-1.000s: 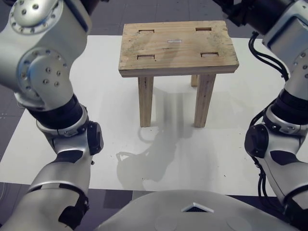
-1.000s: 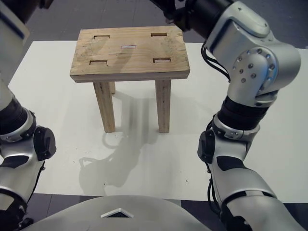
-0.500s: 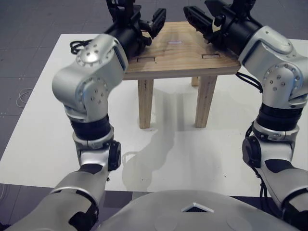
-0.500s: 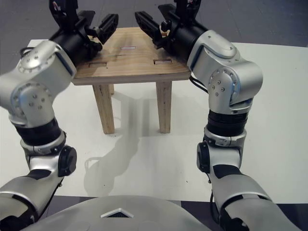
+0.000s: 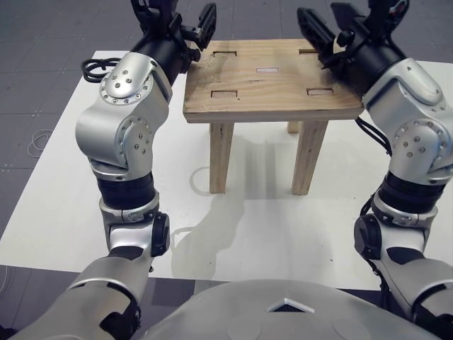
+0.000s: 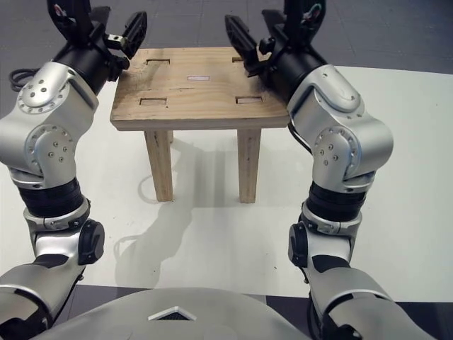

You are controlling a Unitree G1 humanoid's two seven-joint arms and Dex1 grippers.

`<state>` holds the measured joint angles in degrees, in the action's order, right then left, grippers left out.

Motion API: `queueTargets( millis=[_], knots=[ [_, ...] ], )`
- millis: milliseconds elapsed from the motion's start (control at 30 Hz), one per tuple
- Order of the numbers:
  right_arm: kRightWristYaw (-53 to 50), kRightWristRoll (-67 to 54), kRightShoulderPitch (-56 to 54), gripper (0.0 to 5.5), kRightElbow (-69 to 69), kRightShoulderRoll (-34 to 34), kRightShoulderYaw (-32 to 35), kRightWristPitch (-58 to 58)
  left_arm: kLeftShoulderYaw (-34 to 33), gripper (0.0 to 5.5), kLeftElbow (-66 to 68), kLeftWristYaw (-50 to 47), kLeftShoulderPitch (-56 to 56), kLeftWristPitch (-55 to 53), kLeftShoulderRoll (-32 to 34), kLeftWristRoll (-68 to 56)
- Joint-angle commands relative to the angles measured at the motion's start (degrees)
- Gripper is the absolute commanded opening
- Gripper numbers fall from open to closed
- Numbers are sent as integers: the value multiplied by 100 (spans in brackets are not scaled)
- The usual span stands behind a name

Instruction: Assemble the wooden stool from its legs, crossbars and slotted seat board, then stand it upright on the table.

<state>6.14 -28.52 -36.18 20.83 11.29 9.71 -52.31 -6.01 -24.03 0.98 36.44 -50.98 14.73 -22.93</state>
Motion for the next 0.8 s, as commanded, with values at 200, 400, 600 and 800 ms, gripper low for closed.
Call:
queueTargets(
  millis=[200, 400, 600, 800],
  knots=[
    [-627, 355, 513, 367, 748, 661, 819, -238, -979, 353, -1909, -273, -2176, 530, 407, 826],
    [-244, 1305, 2892, 367, 829, 782, 138, 1239, -579, 353, -1706, -347, -3879, 1849, -291, 1373],
    [-123, 2104, 3952, 367, 586, 629, -356, 2947, -220, 353, -1211, -115, -4067, 2431, -302, 1673],
    [-89, 2131, 3689, 367, 558, 479, -410, 3022, -98, 353, -1051, -163, -4392, 2784, -576, 1728]
  ],
)
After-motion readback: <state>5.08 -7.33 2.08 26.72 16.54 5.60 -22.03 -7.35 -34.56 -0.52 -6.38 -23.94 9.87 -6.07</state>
